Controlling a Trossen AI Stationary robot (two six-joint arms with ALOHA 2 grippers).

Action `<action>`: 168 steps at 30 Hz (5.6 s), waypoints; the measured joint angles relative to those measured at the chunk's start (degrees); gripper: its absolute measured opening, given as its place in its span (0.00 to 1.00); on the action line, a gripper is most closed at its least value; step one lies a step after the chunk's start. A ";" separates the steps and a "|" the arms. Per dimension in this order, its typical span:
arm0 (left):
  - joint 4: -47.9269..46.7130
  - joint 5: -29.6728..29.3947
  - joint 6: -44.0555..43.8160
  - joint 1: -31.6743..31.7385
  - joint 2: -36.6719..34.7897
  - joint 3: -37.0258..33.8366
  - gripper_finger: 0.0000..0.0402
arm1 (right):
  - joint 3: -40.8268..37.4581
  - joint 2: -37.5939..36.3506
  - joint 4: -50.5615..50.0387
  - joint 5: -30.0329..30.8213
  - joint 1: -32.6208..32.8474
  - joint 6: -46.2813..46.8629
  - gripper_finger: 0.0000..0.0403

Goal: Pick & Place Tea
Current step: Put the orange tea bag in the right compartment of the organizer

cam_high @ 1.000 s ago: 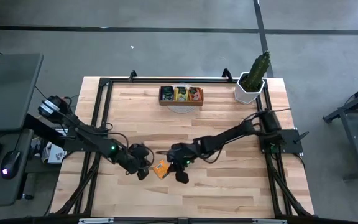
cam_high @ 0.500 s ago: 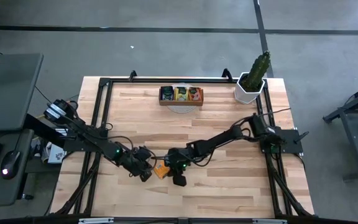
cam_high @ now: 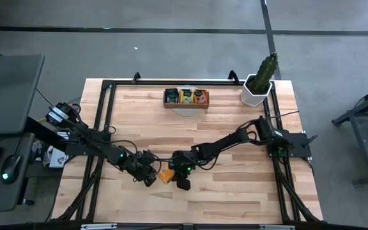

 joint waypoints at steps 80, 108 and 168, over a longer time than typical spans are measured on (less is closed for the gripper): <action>30.42 28.52 12.24 5.95 9.42 0.00 0.49 | -0.11 0.93 -1.28 7.98 0.05 -5.57 0.00; 35.60 29.21 -0.07 9.38 9.27 -0.09 0.49 | -0.27 0.93 -0.88 9.65 0.07 -5.28 0.00; 24.35 20.48 -7.68 9.35 9.27 0.12 0.00 | -0.35 -1.72 -1.26 7.34 -0.72 -4.01 0.00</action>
